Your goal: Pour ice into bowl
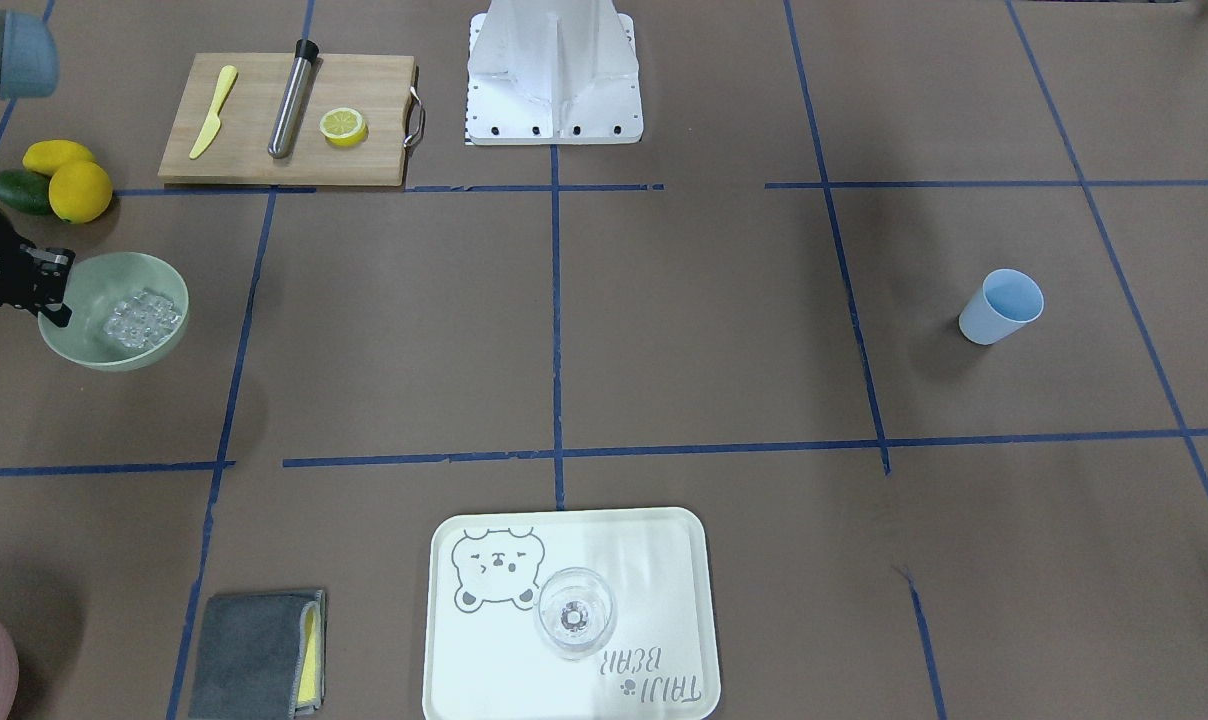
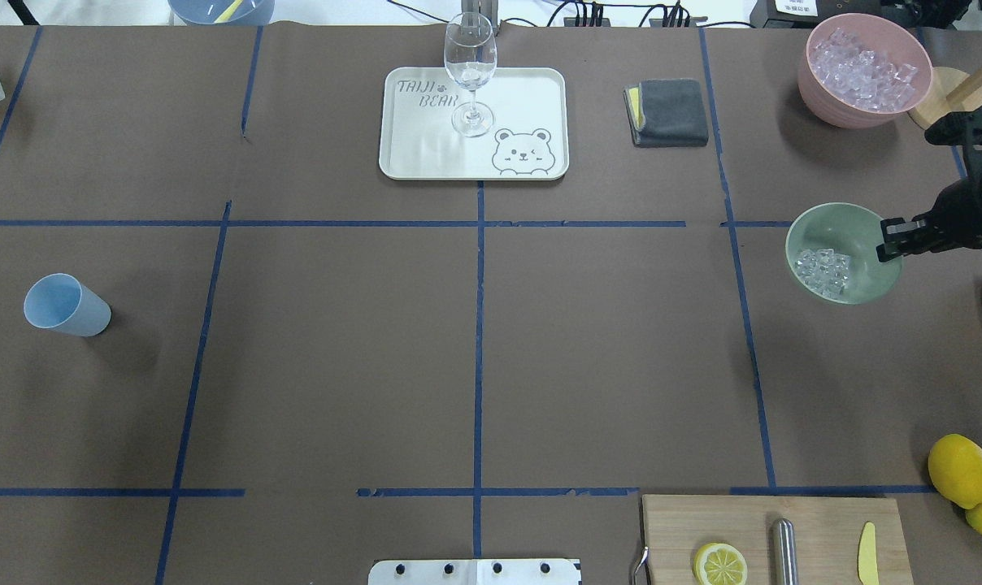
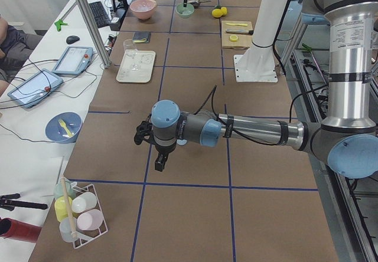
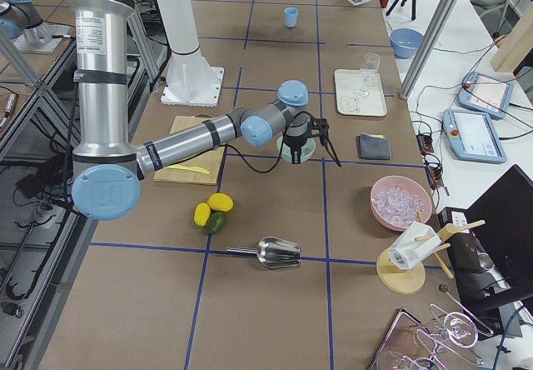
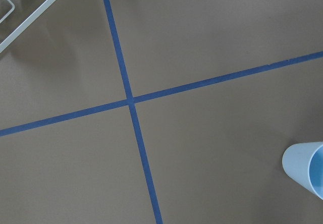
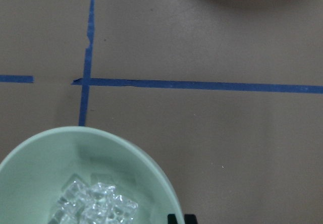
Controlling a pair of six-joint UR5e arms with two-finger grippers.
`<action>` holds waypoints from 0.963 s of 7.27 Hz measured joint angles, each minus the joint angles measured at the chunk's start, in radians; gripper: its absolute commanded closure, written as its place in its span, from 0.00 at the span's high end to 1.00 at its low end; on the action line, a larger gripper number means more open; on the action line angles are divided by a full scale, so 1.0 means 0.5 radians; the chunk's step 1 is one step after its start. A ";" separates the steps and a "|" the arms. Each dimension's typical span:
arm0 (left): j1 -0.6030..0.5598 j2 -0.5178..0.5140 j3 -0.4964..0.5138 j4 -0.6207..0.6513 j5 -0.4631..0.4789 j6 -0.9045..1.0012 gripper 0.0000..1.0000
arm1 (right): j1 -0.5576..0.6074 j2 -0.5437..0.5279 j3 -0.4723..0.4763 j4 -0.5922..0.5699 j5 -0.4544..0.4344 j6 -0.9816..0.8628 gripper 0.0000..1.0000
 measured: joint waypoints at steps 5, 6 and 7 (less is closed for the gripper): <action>0.002 -0.005 0.008 -0.006 0.005 -0.004 1.00 | 0.024 -0.044 -0.373 0.312 0.084 0.013 0.00; 0.003 -0.006 0.009 -0.008 0.006 -0.005 1.00 | 0.022 -0.043 -0.390 0.315 0.096 0.012 0.00; 0.003 -0.008 0.014 -0.010 0.007 -0.004 1.00 | 0.016 -0.042 -0.402 0.316 0.105 0.012 0.11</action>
